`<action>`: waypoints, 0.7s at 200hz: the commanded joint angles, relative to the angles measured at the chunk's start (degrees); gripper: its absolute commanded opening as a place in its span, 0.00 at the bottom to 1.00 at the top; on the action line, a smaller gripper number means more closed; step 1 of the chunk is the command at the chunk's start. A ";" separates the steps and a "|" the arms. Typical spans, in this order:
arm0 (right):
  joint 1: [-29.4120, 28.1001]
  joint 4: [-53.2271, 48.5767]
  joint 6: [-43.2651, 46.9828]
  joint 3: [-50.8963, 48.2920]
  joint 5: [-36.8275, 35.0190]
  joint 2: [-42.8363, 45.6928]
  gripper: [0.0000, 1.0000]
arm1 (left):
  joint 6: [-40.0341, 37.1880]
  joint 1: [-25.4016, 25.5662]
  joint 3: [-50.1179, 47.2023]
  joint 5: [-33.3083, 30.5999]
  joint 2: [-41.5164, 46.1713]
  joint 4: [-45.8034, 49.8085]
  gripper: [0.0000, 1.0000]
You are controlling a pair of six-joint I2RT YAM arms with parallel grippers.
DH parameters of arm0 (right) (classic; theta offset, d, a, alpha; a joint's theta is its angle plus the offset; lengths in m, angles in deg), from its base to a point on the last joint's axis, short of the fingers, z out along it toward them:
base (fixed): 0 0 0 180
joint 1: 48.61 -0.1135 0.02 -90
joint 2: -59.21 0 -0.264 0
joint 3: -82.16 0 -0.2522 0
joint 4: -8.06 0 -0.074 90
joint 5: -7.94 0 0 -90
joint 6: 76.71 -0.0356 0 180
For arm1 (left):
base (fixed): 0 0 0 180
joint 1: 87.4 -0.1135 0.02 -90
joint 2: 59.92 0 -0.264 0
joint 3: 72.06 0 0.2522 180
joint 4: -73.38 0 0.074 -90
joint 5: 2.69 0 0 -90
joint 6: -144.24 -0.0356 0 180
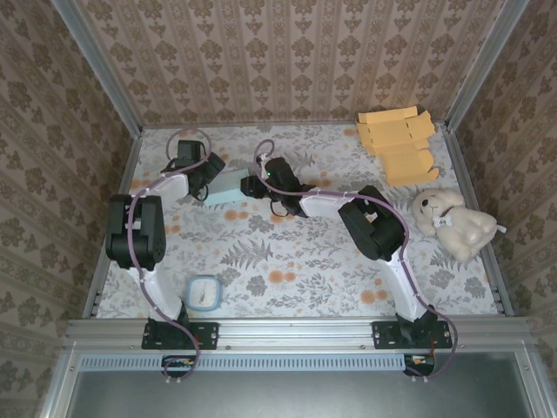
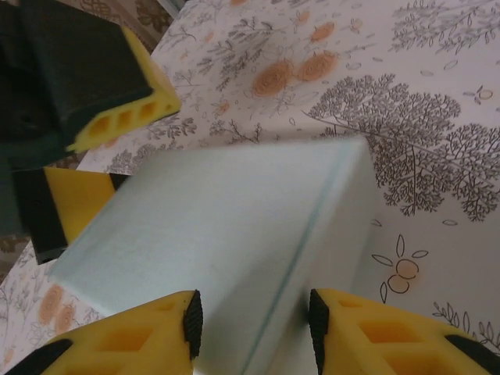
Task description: Fold the paper box
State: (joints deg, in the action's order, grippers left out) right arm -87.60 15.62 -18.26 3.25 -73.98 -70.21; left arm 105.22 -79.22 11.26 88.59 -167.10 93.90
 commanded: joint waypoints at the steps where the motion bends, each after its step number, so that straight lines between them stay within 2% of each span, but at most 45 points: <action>1: -0.57 -0.33 -0.98 0.12 -2.02 -1.60 0.45 | -2.12 -0.94 2.30 1.23 -1.56 0.28 0.94; 51: -0.14 0.56 1.36 -6.58 -4.86 3.59 0.48 | -2.51 -1.73 1.48 -0.03 -0.55 -0.47 0.94; 66: 0.46 -1.51 4.12 -9.09 -6.38 7.60 0.48 | -3.08 -1.68 0.34 -0.55 2.67 0.02 0.95; 96: 2.97 -11.93 12.40 -10.69 -12.55 15.72 0.48 | -6.23 -0.32 -2.92 -1.98 13.28 2.58 0.95; 119: 7.33 -22.57 18.06 -7.77 -16.77 19.08 0.49 | -11.35 5.01 -4.55 -8.53 22.44 8.26 0.95; 140: 12.54 -30.05 22.96 -4.39 -20.41 20.38 0.50 | -15.19 12.71 -6.29 -14.67 28.52 11.57 0.96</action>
State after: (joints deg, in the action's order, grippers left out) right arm -80.43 -1.47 -4.01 -4.70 -86.79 -52.07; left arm 96.98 -73.93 7.28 81.61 -144.63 99.37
